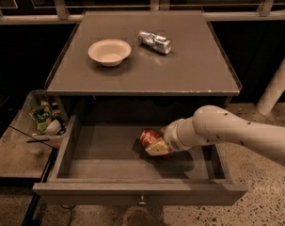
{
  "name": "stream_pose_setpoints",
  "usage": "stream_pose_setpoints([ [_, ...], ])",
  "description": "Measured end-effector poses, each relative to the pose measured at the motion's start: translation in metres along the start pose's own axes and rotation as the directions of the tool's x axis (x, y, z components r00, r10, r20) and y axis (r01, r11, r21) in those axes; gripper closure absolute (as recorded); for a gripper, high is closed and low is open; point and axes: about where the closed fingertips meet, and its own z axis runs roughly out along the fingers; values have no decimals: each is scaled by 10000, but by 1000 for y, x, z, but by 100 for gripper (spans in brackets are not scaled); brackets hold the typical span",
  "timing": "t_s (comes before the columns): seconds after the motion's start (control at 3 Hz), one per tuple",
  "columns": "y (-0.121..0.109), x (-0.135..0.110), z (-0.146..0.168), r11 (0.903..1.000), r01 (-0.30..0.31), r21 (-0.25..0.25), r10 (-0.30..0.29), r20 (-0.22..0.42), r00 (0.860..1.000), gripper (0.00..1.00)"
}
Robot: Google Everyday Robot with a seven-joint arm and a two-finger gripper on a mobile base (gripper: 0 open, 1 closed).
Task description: Place coke can into top drawer
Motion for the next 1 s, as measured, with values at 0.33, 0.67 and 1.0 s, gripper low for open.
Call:
stream_pose_setpoints([
  [0.33, 0, 0, 0, 10000, 0, 0, 0, 0, 10000, 13],
  [0.67, 0, 0, 0, 10000, 1, -1, -1, 0, 10000, 0],
  [1.0, 0, 0, 0, 10000, 1, -1, -1, 0, 10000, 0],
])
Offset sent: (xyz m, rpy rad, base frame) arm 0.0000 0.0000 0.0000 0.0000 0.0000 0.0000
